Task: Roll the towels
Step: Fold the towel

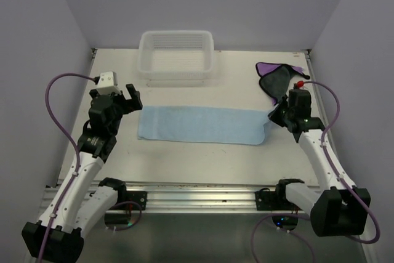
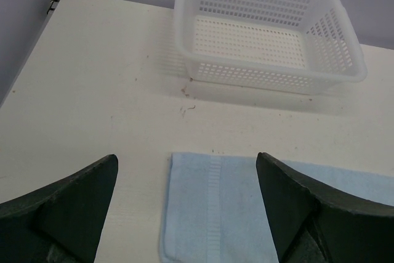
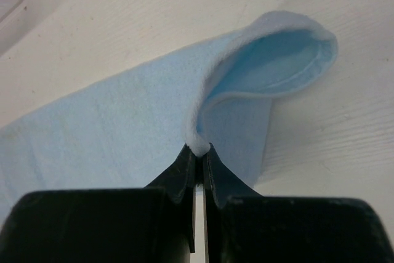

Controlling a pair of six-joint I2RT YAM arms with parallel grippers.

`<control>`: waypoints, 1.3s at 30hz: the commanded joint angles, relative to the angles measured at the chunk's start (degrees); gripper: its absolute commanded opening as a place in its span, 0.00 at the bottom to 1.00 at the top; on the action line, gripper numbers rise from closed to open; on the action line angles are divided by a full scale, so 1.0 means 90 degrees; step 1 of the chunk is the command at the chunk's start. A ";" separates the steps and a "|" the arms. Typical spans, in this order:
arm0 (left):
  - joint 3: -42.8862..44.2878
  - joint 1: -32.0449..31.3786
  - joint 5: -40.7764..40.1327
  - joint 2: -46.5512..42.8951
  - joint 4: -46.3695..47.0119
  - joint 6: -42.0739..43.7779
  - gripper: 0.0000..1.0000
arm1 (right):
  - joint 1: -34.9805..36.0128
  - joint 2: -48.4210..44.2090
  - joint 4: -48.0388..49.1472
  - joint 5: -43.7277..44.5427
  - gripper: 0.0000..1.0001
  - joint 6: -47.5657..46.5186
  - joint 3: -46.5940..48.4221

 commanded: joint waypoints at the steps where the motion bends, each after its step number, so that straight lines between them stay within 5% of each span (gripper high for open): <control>1: -0.0013 -0.0094 -0.0056 -0.0087 0.0234 -0.0003 0.98 | 0.0235 0.0093 0.0375 -0.0057 0.00 0.0174 0.0301; 39: -0.0052 -0.0553 -0.0251 -0.0223 0.0137 -0.0111 1.00 | 0.3985 0.3032 0.0767 0.0880 0.00 0.0555 0.3845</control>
